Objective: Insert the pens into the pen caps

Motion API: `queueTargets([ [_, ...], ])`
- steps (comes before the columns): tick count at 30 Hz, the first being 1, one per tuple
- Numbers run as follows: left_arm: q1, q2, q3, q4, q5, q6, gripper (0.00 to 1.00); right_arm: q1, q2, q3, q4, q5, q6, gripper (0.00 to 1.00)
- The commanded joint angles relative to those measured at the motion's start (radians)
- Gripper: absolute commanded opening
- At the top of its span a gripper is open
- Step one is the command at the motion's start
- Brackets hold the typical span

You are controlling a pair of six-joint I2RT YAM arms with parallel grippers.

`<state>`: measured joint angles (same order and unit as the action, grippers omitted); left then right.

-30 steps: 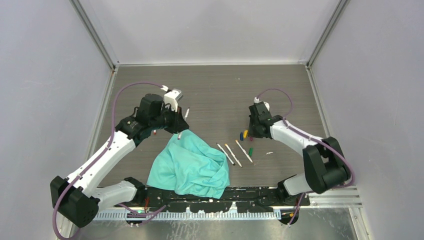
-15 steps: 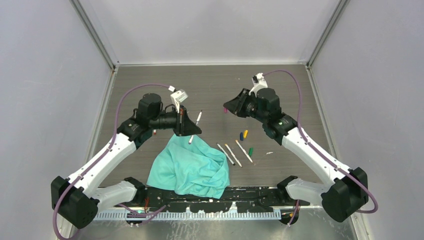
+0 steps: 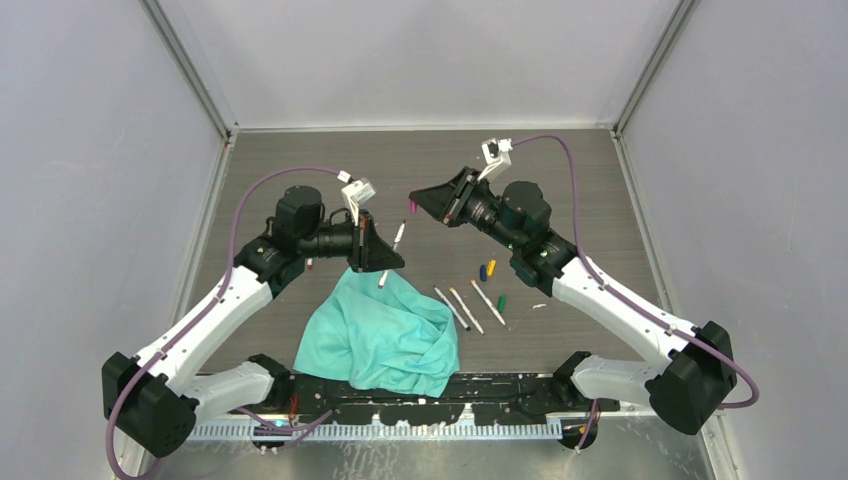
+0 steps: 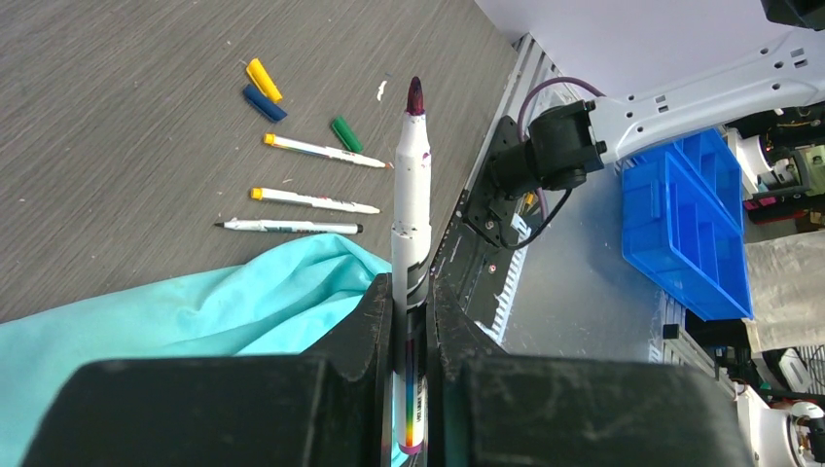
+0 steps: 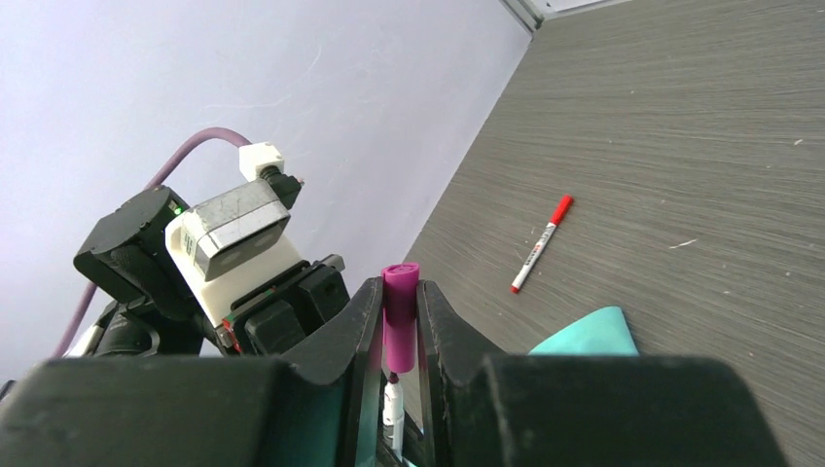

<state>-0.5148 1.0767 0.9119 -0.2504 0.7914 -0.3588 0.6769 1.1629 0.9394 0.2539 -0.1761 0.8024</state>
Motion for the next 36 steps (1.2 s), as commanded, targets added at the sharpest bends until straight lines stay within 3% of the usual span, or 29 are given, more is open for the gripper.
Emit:
queueTargets([
  [1, 0.002, -0.02, 0.007, 0.054, 0.028, -0.005, 0.0, 0.017, 0.015, 0.033, 0.114, -0.006, 0.02, 0.01],
  [36, 0.001, -0.039, 0.007, 0.036, -0.024, 0.007, 0.0, 0.057, 0.021, 0.003, 0.1, -0.022, 0.013, 0.01],
])
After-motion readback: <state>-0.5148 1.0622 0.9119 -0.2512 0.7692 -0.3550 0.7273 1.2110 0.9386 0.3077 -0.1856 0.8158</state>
